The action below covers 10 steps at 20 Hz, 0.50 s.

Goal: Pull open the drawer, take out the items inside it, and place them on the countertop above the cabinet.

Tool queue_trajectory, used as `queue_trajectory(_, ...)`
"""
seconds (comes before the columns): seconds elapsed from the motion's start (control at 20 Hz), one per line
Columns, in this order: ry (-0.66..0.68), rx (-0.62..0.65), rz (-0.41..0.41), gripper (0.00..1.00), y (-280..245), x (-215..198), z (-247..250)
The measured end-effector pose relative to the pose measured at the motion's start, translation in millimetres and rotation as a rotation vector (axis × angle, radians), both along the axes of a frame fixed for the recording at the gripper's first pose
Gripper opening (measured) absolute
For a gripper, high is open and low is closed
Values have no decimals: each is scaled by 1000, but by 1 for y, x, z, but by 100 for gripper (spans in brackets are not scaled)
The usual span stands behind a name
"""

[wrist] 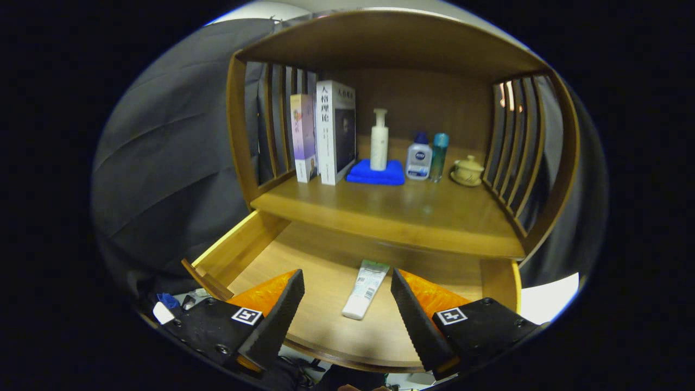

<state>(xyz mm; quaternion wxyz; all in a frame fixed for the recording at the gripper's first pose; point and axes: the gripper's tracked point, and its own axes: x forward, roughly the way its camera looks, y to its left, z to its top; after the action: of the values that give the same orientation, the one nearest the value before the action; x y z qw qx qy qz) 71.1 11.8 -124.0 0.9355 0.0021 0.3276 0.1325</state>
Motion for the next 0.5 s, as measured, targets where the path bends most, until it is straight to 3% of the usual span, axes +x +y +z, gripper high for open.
queue_trajectory(0.25,217,-42,38,100,-1,16,-45)
queue_trajectory(0.5,324,-112,51,100,-6,31,-73)
